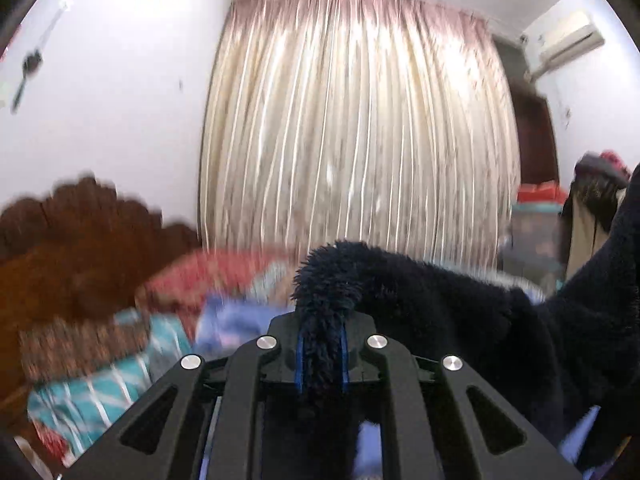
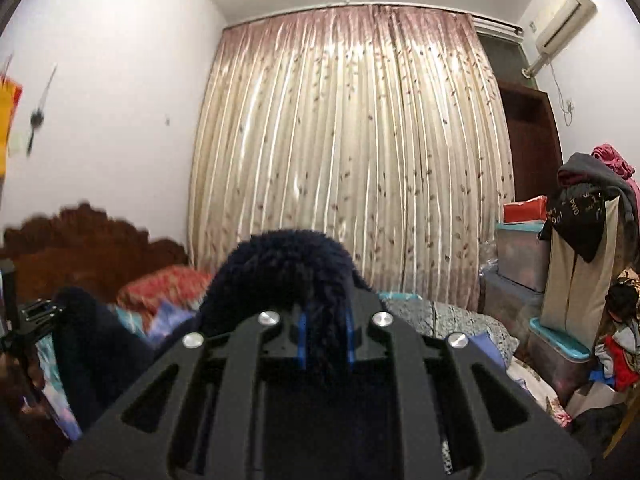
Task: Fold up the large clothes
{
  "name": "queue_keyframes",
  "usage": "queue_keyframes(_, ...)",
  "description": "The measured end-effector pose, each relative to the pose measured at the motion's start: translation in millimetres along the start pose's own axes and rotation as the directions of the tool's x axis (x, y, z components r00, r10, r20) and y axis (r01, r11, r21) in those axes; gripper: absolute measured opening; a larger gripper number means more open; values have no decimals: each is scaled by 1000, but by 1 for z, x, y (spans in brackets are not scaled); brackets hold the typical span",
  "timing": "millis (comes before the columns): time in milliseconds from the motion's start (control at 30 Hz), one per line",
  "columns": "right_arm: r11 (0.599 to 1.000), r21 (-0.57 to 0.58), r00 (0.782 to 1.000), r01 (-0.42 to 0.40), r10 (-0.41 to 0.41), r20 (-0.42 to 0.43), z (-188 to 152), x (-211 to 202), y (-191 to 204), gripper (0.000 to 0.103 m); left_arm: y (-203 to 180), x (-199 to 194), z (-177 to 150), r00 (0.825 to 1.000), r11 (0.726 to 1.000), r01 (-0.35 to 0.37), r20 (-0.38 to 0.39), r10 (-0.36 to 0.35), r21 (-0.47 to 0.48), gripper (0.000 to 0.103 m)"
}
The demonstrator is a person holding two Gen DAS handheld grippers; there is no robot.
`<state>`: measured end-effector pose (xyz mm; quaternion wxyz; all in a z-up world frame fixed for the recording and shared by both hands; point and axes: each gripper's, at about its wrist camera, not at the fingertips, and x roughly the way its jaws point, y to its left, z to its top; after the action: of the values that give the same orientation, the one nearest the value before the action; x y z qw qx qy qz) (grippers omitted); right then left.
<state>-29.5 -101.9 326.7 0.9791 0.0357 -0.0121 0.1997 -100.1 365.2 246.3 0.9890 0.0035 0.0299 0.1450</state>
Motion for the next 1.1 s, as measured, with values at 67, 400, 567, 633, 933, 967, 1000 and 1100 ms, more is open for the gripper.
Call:
queue_keyframes(67, 997, 77, 1000, -17, 17, 2, 14, -5, -18, 13, -1, -13, 21, 999, 1000, -21, 48, 22, -17, 35)
queue_keyframes(400, 963, 269, 981, -21, 72, -179, -34, 47, -87, 13, 7, 13, 36, 997, 990, -80, 3, 81, -113, 35)
queue_keyframes(567, 938, 289, 905, 191, -55, -422, -135, 105, -120, 19, -1, 99, -40, 962, 991, -130, -248, 117, -38, 36)
queue_keyframes(633, 924, 174, 789, 340, -180, -587, -198, 135, -134, 46, -11, 150, -92, 899, 992, -128, -422, 122, 14, 36)
queue_keyframes(933, 921, 195, 616, 336, -58, -786, -343, 112, -117, 68, -42, 186, -276, 586, 990, -39, -799, 133, 136, 37)
queue_keyframes(967, 938, 223, 655, 267, -7, -756, -339, 108, -100, 68, -42, 180, -279, 593, 989, -34, -794, 135, 143, 38)
queue_keyframes(1000, 947, 250, 673, 202, 51, -738, -335, 108, -89, 68, -42, 172, -281, 603, 989, -26, -787, 134, 148, 39)
queue_keyframes(1100, 938, 345, 643, 40, 240, -727, -334, 127, -54, 69, -49, 155, -280, 628, 982, -7, -763, 151, 189, 39)
